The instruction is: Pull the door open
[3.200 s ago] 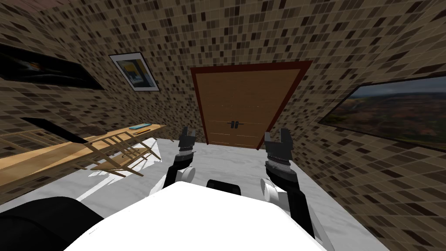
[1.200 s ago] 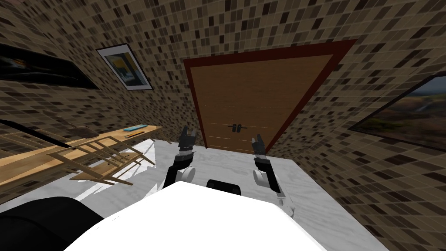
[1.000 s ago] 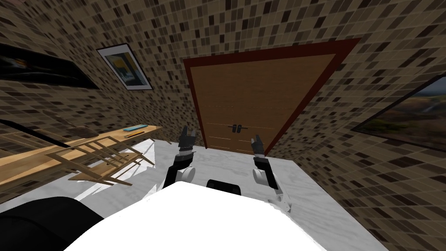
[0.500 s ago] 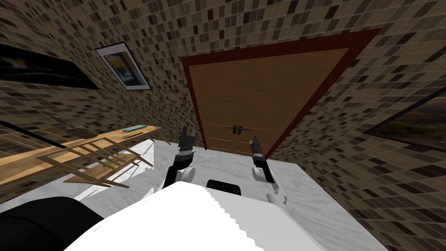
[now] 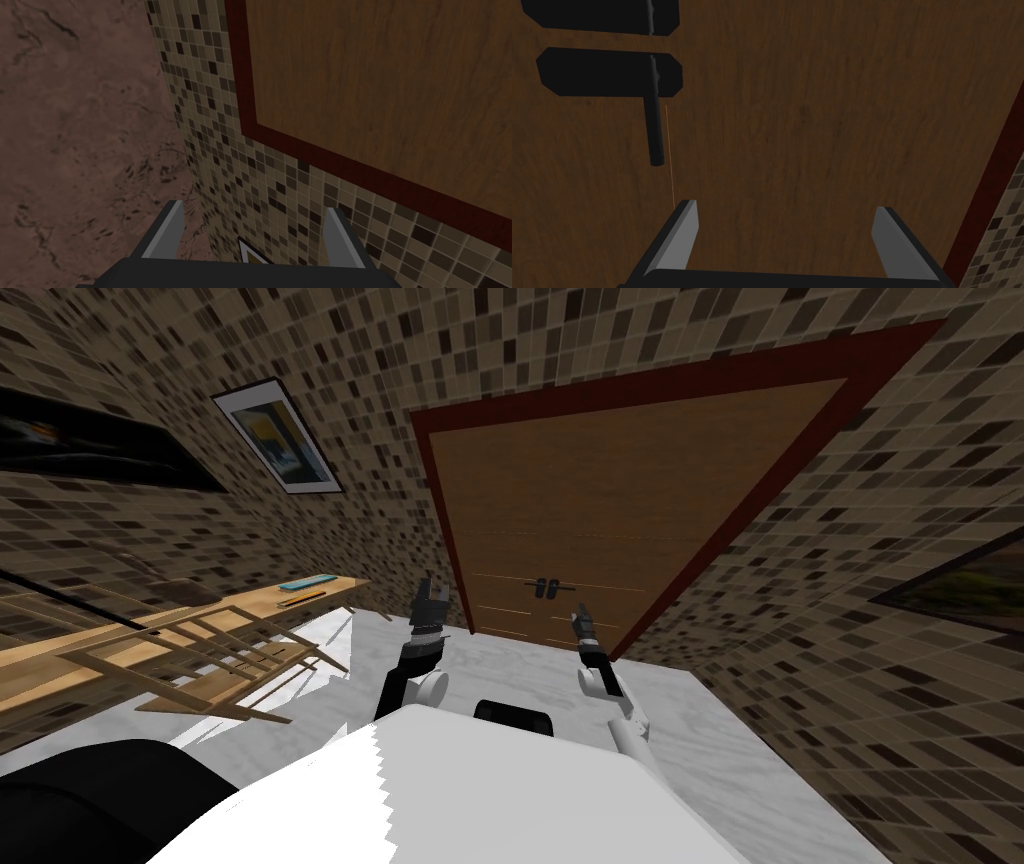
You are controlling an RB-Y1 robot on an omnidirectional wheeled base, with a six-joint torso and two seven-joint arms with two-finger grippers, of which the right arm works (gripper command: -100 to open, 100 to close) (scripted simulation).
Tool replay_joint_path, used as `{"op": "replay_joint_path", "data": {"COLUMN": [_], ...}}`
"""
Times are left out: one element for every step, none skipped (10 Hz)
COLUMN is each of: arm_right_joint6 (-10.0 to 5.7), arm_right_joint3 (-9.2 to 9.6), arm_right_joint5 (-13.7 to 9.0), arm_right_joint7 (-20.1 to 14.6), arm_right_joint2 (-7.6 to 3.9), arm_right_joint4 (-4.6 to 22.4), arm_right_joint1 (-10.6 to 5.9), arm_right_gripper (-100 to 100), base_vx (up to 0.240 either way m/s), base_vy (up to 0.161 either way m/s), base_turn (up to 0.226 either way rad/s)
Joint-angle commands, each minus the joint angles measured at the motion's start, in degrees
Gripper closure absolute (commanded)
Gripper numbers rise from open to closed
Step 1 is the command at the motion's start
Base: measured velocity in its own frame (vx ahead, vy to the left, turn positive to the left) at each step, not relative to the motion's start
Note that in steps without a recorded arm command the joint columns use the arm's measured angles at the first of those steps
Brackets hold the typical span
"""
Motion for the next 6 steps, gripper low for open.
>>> {"op": "replay_joint_path", "data": {"arm_right_joint6": [0.49, 0.49, 0.70, 0.92, 1.13, 1.33], "arm_right_joint3": [-0.13, -0.13, -0.23, -0.33, -0.42, -0.51], "arm_right_joint5": [-0.4, -0.4, -0.7, -1.0, -1.3, -1.5], "arm_right_joint7": [-0.3, -0.3, -0.5, -0.7, -0.9, -1.1], "arm_right_joint2": [-0.42, -0.42, -0.71, -0.99, -1.27, -1.52], "arm_right_joint4": [2.9, 3.2, 5.0, 6.7, 8.1, 10.0], "arm_right_joint1": [-1.32, -1.32, -2.18, -3.03, -3.86, -4.64], "arm_right_gripper": [-100, -100, -100, -100, -100, -100], "base_vx": [0.105, 0.075, 0.052, 0.073, 0.095, 0.103], "base_vy": [-0.013, -0.009, -0.005, -0.006, -0.017, -0.020], "base_turn": [0.025, 0.009, 0.013, 0.027, 0.021, 0.023]}}
